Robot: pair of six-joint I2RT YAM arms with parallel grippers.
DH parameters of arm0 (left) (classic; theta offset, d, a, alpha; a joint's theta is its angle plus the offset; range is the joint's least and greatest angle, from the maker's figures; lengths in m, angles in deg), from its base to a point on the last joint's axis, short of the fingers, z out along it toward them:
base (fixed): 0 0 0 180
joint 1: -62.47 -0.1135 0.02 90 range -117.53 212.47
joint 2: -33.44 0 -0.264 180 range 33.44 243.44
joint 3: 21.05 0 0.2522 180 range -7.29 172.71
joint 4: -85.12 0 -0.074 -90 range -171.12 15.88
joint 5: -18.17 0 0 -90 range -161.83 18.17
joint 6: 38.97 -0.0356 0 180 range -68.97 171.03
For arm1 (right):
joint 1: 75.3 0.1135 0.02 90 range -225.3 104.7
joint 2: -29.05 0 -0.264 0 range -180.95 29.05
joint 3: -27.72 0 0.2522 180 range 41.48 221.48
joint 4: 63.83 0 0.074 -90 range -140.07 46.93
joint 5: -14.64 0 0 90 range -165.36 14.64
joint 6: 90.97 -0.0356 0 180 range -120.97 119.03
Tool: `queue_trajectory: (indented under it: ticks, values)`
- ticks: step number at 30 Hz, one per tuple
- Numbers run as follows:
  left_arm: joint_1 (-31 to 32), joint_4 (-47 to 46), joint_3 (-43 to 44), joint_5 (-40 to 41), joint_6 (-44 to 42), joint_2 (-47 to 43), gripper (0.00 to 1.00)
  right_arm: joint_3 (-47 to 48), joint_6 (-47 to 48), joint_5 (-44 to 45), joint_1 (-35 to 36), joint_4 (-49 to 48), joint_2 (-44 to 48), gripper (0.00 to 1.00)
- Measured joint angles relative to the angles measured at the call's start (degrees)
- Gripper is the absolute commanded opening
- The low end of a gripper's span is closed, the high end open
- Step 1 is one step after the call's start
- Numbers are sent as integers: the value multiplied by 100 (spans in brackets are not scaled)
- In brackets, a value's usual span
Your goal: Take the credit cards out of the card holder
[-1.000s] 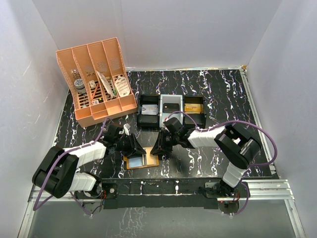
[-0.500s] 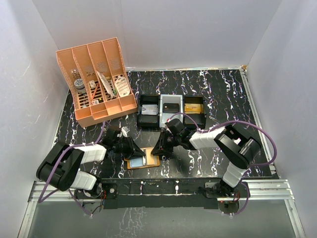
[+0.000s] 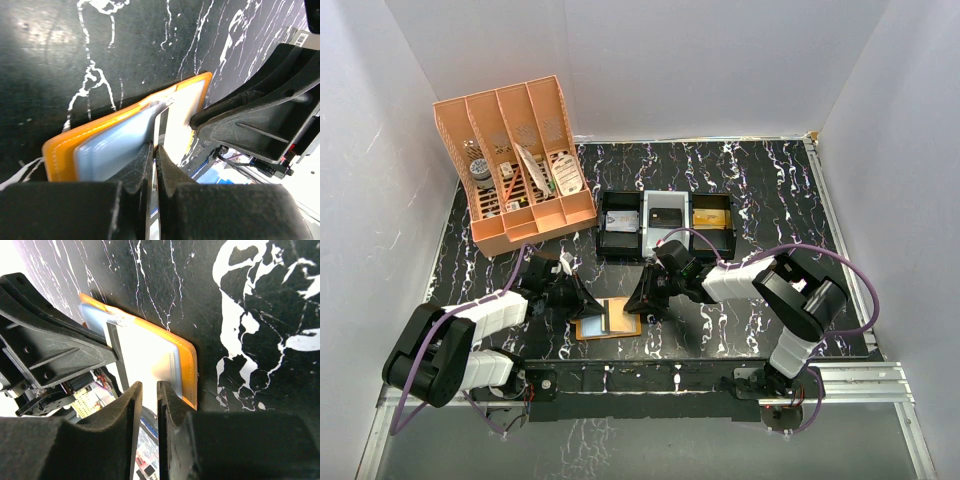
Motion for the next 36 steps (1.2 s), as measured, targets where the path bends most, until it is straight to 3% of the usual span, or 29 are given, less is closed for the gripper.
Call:
queue_trajectory:
  ticks: [24,31,36]
  values:
    - [-199,577,120,-15,-581,-271,0,734,601,-131,94,592,-9,22]
    - [-199,570,120,-66,-605,-251,25,640,365,-302,168,396,-428,22]
    - [-199,256,116,-442,-446,-101,23,494,177,-321,166,140,-428,22]
